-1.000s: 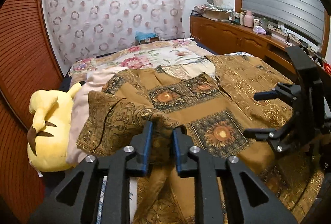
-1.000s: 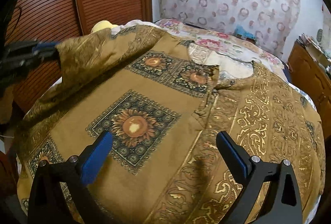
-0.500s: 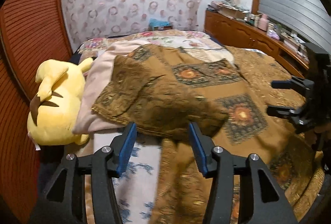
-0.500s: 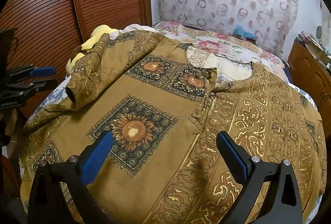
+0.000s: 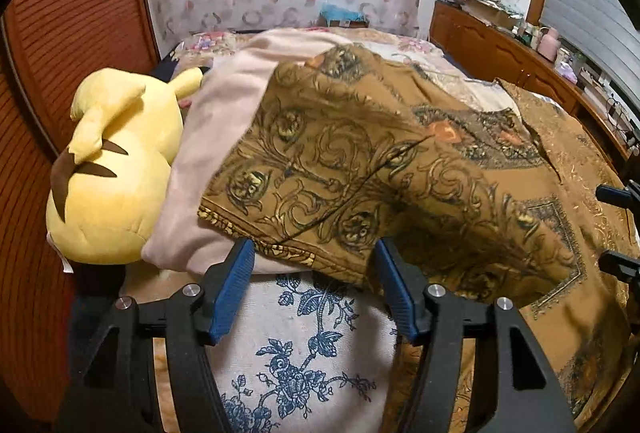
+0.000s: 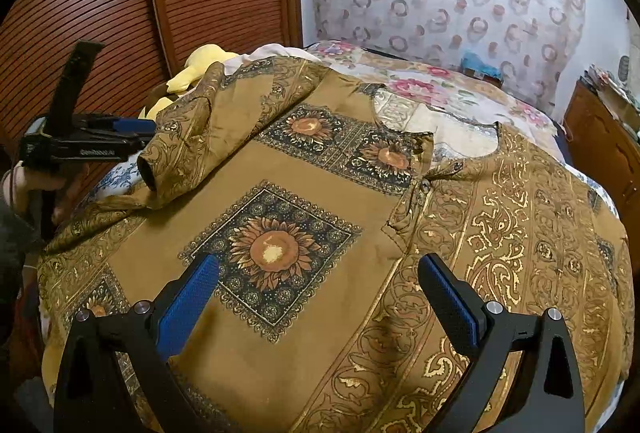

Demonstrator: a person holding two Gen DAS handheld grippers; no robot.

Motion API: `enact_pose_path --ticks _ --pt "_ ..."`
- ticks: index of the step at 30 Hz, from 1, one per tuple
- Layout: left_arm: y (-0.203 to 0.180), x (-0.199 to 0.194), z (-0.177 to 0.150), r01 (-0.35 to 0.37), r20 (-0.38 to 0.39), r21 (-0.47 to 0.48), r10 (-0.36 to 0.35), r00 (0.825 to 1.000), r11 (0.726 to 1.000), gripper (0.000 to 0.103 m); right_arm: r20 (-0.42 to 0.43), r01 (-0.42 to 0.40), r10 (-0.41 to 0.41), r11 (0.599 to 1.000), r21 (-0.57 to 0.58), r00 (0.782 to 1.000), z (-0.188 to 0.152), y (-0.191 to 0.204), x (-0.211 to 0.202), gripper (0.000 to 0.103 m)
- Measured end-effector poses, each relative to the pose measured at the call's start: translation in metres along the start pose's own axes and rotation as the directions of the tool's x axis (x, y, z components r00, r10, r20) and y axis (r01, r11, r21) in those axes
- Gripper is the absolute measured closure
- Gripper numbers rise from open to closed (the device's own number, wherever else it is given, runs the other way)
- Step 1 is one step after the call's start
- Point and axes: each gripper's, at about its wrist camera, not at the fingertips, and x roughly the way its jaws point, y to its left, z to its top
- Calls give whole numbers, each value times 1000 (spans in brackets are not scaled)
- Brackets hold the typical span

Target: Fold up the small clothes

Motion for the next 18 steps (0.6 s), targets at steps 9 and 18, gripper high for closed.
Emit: enact_pose_path --ticks 9,18 --pt "-2 5 -3 2 -14 30 -1 1000 1000 57 -5 -3 3 1000 1 1000 -3 -2 4 3" --pt "-14 -18 5 -5 70 77 -1 998 997 97 -4 5 -5 1000 6 1000 -7 -4 4 3"
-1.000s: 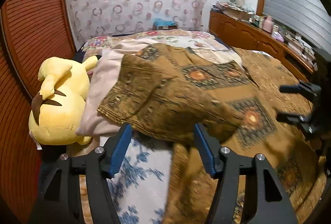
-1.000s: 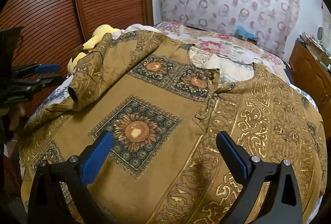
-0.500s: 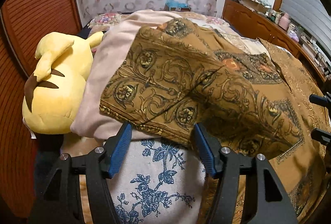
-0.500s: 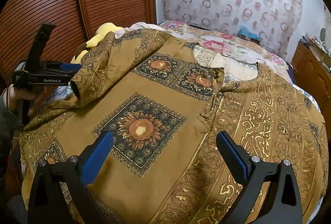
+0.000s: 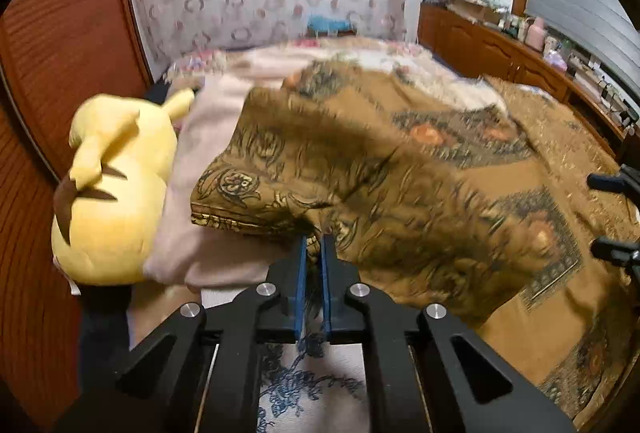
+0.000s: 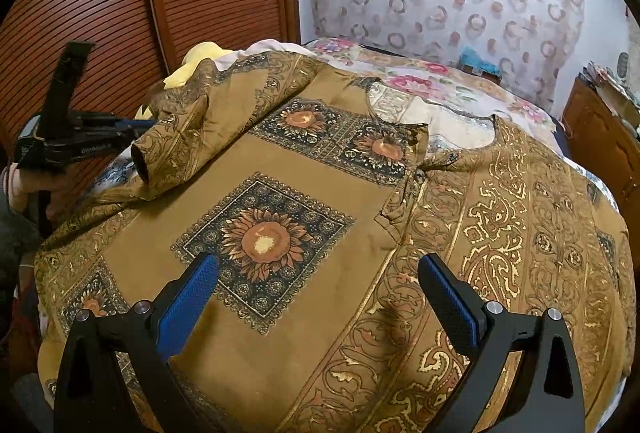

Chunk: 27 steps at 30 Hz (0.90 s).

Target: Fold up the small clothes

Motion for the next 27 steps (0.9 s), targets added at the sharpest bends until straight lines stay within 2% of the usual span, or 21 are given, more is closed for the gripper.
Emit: enact_pose_path --ticks 6,12,18,23,25,27 --pt "-14 -19 26 15 85 9 -16 996 1000 97 -1 3 -3 1000 10 1000 -3 -4 0 3" --pt "-44 -28 65 78 132 72 -87 987 994 98 10 8 -9 999 31 1000 -6 -12 -4 3" --pt "-89 -29 94 144 147 155 -167 975 977 97 10 26 -27 999 38 1000 -13 -19 -12 3" --pt "-113 -30 106 160 151 187 -189 970 969 97 20 38 -40 997 61 999 -16 -31 -20 3" --pt "-119 -34 107 180 144 189 -209 967 965 91 24 39 -41 997 72 999 -17 -36 -21 3" --pt "-123 -41 106 203 147 201 -234 961 958 77 25 40 -42 996 80 999 -17 -39 -21 3"
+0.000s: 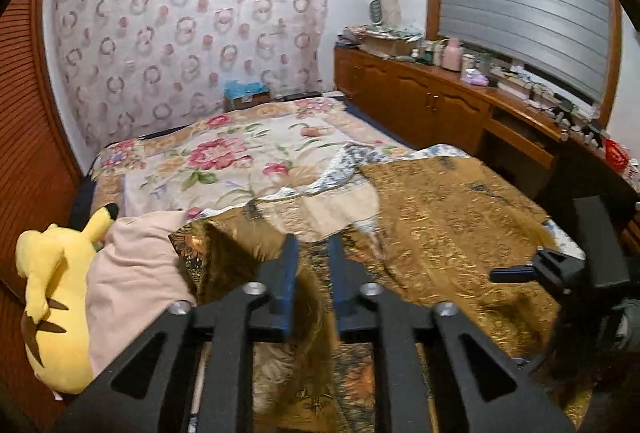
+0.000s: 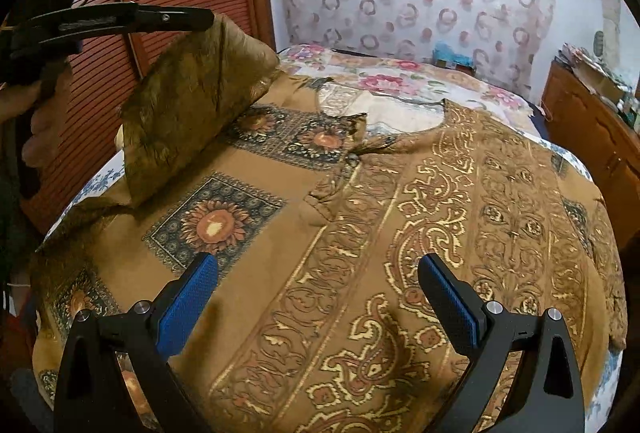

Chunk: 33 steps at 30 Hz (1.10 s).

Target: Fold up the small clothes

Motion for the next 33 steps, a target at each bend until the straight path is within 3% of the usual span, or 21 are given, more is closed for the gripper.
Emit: enact_pose_path --ticks 3,8,11,15,26,33 --pt "-10 -10 0 8 11 36 -8 1000 999 63 1 -2 2 1000 11 1000 0 -3 1 3" --pt "-10 -15 -3 5 9 30 -5 1000 1000 56 10 -4 4 1000 11 1000 2 -2 2 3" --pt "-1 -17 -11 -18 8 4 18 1000 1000 40 25 -6 6 1000 0 1000 4 -2 1 3" --pt "24 -25 -31 -40 10 -73 40 999 997 31 44 -14 16 999 -35 999 11 3 2 5" --pt "82 -51 -91 -157 -10 -243 160 987 957 30 51 -120 128 982 -143 990 41 40 28 6" --pt "102 -60 -113 -197 -34 -284 196 980 938 30 -32 -240 239 947 -215 970 59 78 69 24"
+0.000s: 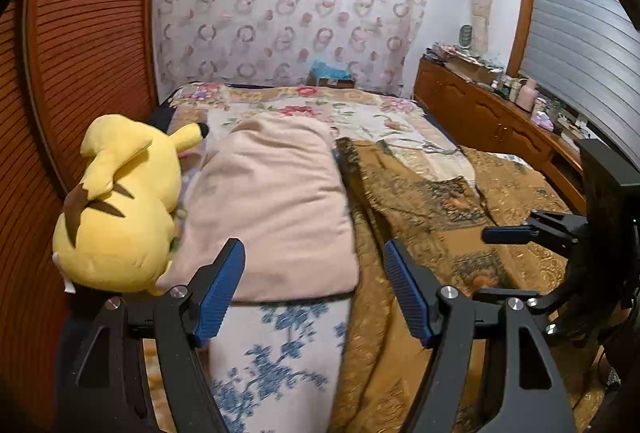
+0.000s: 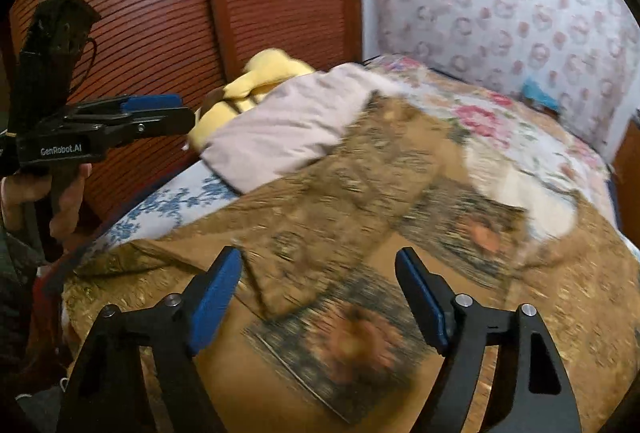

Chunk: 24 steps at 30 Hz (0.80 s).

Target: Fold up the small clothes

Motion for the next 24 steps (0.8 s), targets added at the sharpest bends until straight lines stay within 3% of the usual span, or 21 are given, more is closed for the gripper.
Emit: enact_pose_path --ticks 6,11,14,16,17,19,24 --pt "9 -2 -13 -17 -13 -10 17 1000 1000 30 -76 -49 47 998 -37 996 11 11 41 33" --pt "11 -2 -19 -18 -18 -10 17 1000 1000 30 -131 -33 21 995 -90 991 13 16 66 44" --pt "10 0 -20 -14 -23 -12 14 1000 1000 30 -134 -5 -13 991 -132 991 11 23 73 57" --pt "9 1 -22 -12 -26 -12 11 1000 1000 30 -126 11 -28 991 -137 992 12 25 71 81" --pt "8 2 -22 -11 -29 -12 11 1000 1000 30 -120 24 -40 991 -133 992 11 23 69 87" --pt "6 4 -23 -13 -33 -7 13 999 1000 30 -108 10 -19 996 -86 994 10 14 64 93" --pt "-1 7 -25 -6 -39 6 6 999 1000 30 -28 38 -36 996 84 999 -1 -13 35 94"
